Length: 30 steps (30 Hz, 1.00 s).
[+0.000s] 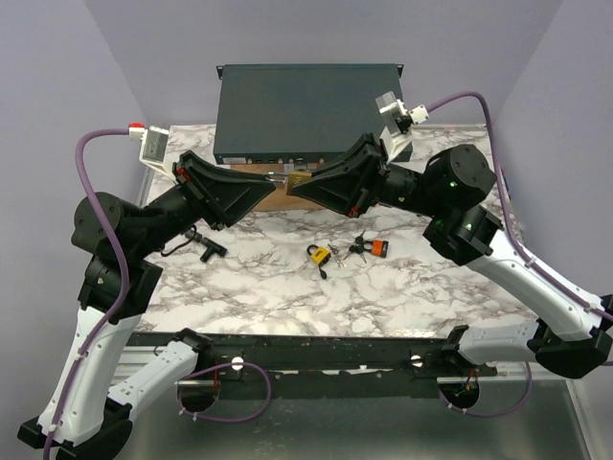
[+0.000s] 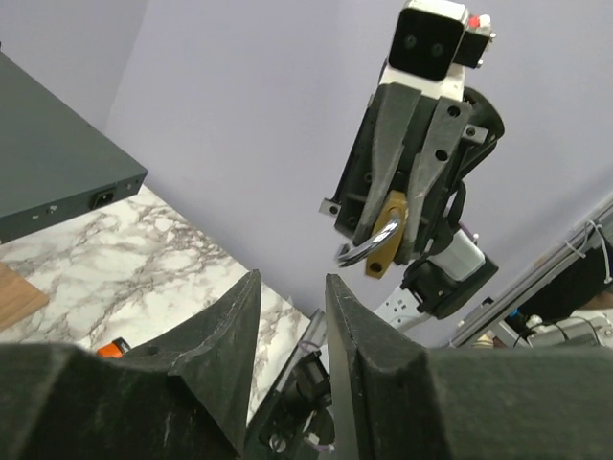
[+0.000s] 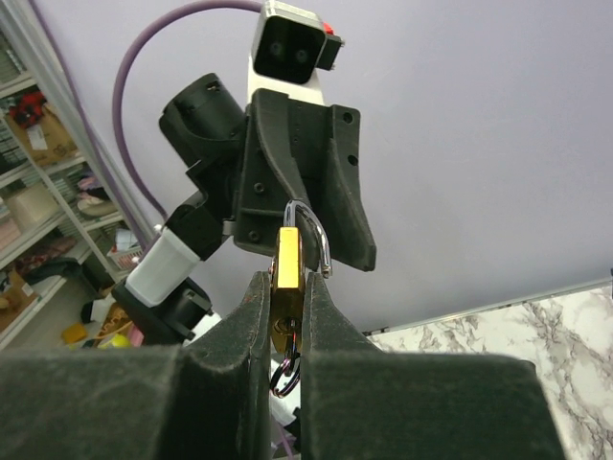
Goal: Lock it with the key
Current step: Lock the lock.
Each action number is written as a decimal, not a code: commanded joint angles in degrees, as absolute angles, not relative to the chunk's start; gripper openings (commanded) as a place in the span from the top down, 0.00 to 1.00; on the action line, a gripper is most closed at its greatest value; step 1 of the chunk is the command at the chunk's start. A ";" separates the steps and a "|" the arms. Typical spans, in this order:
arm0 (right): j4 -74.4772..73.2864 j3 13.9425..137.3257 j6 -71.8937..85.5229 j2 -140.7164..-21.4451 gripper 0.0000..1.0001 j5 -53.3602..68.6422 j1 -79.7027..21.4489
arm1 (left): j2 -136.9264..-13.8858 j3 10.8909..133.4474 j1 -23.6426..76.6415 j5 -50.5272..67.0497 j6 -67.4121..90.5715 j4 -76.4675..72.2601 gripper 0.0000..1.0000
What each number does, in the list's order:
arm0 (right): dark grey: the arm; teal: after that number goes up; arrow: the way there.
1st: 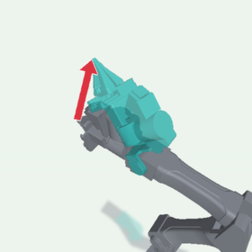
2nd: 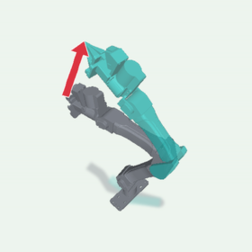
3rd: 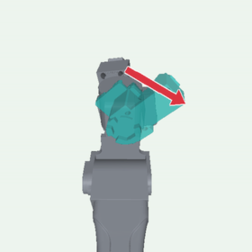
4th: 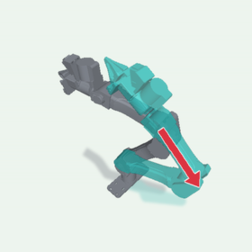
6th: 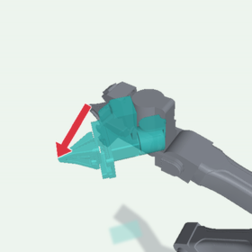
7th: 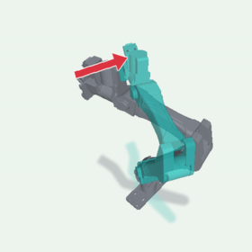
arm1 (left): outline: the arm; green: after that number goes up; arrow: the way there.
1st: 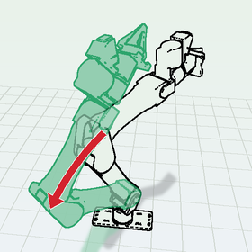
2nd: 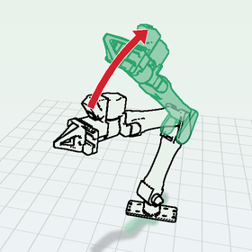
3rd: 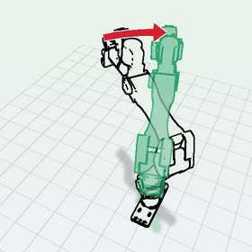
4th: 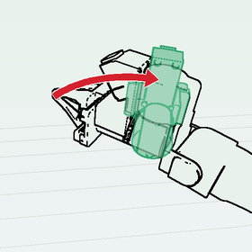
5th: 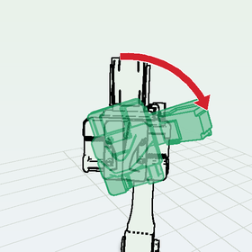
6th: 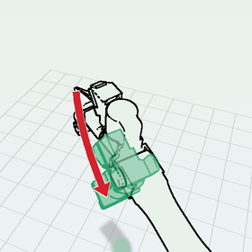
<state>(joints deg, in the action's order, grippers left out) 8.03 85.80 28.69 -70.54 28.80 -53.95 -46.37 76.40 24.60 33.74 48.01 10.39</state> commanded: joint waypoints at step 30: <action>2.91 85.10 35.09 -69.93 0.99 36.83 -54.43 | -47.22 83.33 24.95 45.26 32.65 20.92 0.72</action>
<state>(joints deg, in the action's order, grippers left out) 2.83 84.14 34.50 -69.38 35.31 -54.06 -47.33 82.85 24.60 44.21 34.15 19.99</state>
